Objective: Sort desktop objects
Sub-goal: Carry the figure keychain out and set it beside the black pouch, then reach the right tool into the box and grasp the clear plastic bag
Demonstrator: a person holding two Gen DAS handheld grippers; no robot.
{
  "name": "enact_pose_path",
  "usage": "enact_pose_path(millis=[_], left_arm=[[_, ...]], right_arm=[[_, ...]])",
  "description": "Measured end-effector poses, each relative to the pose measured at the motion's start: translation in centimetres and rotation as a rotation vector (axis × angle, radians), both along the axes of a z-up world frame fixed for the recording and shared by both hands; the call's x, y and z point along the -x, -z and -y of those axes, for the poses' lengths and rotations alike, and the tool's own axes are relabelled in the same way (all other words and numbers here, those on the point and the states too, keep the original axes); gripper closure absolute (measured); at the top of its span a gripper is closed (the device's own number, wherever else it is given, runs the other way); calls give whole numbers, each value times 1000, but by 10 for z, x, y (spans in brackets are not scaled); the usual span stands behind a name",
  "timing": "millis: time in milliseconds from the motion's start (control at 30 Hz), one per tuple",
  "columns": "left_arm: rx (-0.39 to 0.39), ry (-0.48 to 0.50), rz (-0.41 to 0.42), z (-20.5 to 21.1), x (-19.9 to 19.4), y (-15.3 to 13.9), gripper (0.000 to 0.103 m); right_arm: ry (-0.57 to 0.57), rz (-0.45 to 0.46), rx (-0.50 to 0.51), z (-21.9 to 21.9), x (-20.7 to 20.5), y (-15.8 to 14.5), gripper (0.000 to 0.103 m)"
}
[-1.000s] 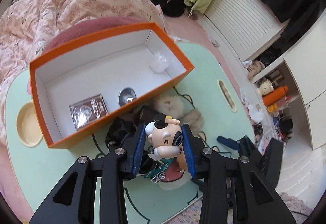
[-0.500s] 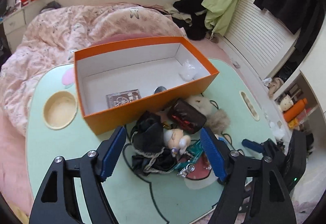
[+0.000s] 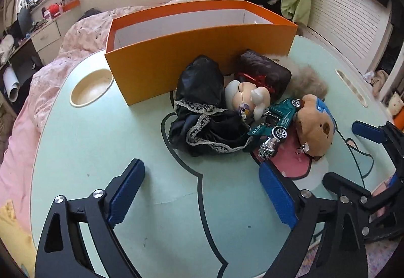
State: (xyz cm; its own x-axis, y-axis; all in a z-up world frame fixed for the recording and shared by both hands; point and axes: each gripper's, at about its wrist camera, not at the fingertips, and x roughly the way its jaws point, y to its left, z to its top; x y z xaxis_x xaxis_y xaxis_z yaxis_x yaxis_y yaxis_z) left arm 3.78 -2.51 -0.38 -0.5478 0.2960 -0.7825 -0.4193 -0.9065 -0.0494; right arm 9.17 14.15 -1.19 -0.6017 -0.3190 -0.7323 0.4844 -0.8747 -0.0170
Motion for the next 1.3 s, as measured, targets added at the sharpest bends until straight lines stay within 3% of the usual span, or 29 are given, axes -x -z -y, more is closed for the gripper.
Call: enact_pose_path(millis=[33, 567, 667, 733, 833, 967, 1000, 1133, 1300], left_arm=[[-3, -5, 1, -1, 0, 2, 0], [-18, 25, -16, 4, -3, 4, 0], [-19, 29, -16, 6, -3, 3, 0], [-19, 31, -16, 6, -3, 2, 0], [-22, 35, -20, 6, -2, 2, 0], [-23, 40, -21, 7, 0, 1, 0], [-24, 41, -21, 7, 0, 1, 0], [-24, 47, -23, 6, -1, 0, 0], [-29, 55, -25, 7, -2, 0, 0]], right_arm=[[0, 0, 0, 0, 0, 0, 1], [32, 7, -17, 0, 3, -1, 2], [40, 16, -17, -3, 7, -8, 13], [38, 9, -15, -5, 12, -18, 13], [40, -60, -50, -5, 27, -47, 20], [-8, -112, -102, 14, 64, -100, 67], [-22, -102, -124, 23, 76, -110, 72], [-63, -28, -270, 68, 131, -119, 72], [-121, 90, -469, 115, 184, -92, 71]])
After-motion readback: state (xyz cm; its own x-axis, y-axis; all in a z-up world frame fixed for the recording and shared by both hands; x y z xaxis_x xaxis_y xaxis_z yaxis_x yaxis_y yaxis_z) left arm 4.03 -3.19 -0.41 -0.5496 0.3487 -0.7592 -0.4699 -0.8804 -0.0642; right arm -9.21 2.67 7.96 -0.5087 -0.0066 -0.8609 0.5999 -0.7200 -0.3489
